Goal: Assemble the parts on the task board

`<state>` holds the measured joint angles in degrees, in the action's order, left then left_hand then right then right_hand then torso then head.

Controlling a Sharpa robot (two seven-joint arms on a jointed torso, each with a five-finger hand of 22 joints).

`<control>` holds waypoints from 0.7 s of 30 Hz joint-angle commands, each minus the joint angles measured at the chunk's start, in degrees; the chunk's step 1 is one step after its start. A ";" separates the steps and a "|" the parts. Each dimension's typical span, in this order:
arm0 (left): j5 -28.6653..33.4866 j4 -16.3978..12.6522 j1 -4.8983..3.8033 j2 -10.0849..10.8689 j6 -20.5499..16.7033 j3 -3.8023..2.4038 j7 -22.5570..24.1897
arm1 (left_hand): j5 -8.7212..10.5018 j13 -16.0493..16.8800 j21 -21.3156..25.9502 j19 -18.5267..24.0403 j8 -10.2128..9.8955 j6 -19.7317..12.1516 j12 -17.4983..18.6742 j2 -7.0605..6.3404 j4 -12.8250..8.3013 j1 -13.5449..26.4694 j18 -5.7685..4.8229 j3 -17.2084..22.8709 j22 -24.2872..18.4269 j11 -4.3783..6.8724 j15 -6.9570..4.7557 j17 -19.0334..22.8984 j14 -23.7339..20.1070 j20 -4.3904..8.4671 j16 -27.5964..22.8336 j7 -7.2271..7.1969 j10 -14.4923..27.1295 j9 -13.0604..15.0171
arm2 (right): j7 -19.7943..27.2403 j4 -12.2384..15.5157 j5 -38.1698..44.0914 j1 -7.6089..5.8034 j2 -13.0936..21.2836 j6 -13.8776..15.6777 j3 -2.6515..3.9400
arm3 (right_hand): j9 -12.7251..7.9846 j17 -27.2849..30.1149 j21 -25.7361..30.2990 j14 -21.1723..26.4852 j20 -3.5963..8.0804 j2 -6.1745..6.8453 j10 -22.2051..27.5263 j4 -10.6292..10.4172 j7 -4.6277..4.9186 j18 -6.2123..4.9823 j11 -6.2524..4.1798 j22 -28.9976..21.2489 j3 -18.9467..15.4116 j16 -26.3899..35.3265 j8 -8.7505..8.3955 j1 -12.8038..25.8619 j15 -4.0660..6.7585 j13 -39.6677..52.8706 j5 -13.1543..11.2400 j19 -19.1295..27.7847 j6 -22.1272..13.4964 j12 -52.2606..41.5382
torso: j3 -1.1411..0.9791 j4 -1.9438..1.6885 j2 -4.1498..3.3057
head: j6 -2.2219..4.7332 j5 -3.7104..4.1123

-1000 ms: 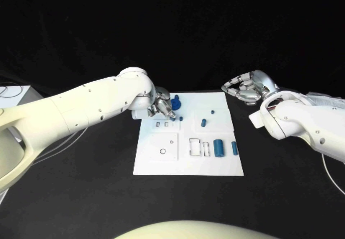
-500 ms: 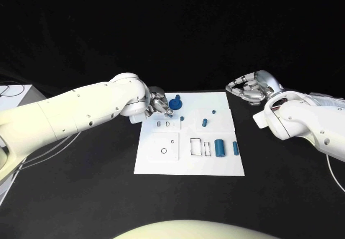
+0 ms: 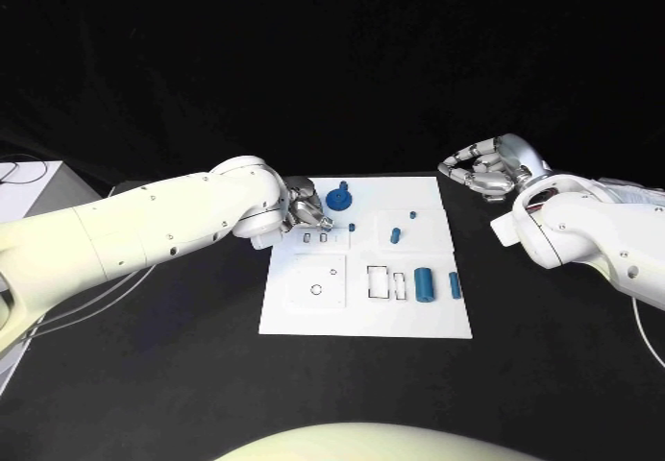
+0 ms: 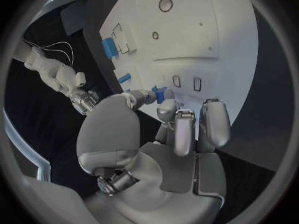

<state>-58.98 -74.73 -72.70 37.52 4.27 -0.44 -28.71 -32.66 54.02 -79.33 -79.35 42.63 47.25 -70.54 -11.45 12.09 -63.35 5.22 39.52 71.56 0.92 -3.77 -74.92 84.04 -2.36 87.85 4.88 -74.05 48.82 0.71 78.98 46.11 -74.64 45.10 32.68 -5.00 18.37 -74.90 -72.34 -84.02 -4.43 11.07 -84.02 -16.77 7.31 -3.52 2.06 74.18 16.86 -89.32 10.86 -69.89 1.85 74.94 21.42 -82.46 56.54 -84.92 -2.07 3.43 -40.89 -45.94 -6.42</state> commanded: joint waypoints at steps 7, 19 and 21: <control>-0.65 0.50 0.09 -0.55 1.14 0.13 -0.22 | -0.46 -0.04 -0.22 -0.33 0.08 1.56 0.10 0.60 -12.62 -0.03 -0.86 12.17 0.10 -0.04 -0.39 -11.01 4.75 0.09 -0.05 -1.29 -0.32 -0.07 | 0.31 -0.10 0.44 -0.02 -0.10 -0.09 0.01 | 0.08 -13.76 0.09 -5.48 0.00 0.00 -3.70 0.12 0.08 -0.80 0.51 0.05 -0.35 0.31 0.34 0.41 -0.41 11.76 0.37 0.16 -0.39 0.27 | -0.04 0.04 -0.02 | -0.13 -0.13; -1.05 2.86 0.05 -1.46 7.10 0.16 -0.78 | -0.51 -0.33 -0.14 -0.25 0.06 1.58 0.27 0.61 -12.70 -0.05 -0.83 12.24 -0.04 -0.02 -0.41 -11.02 4.75 0.11 -0.04 -1.31 -0.22 -0.06 | 0.23 -0.26 0.44 -0.02 -0.24 -0.15 0.01 | 0.08 -13.76 0.09 -5.48 0.00 0.00 -3.70 0.12 0.08 -0.80 0.51 0.05 -0.35 0.31 0.34 0.41 -0.41 11.76 0.37 0.16 -0.39 0.27 | -0.01 0.06 -0.06 | -0.51 -0.10; -1.13 3.05 0.05 -1.56 7.83 0.16 -0.84 | -0.53 -0.35 -0.13 -0.24 0.05 1.59 0.30 0.62 -12.75 -0.06 -0.82 12.27 -0.06 -0.01 -0.42 -11.04 4.76 0.12 -0.03 -1.32 -0.21 -0.05 | 0.20 -0.29 0.44 -0.02 -0.25 -0.17 0.01 | 0.08 -13.76 0.09 -5.48 0.00 0.00 -3.70 0.12 0.08 -0.80 0.51 0.05 -0.35 0.31 0.34 0.41 -0.41 11.76 0.37 0.16 -0.39 0.27 | -0.01 0.04 -0.05 | -0.59 -0.04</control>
<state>-59.59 -71.75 -72.65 36.13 8.54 -0.28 -29.30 -32.88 53.74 -79.33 -79.35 42.62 47.37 -70.54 -11.49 12.09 -63.31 5.22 39.52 71.57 0.92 -3.77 -74.91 84.04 -2.36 87.85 4.76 -74.04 48.69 0.71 78.74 46.12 -74.64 44.90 32.68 -5.01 18.35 -74.91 -72.35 -84.02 -4.42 11.07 -84.02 -16.76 7.31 -3.52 2.06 74.18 16.86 -89.32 10.86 -69.89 1.85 74.93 21.43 -82.46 56.54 -84.92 -2.09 3.50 -40.94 -46.44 -6.54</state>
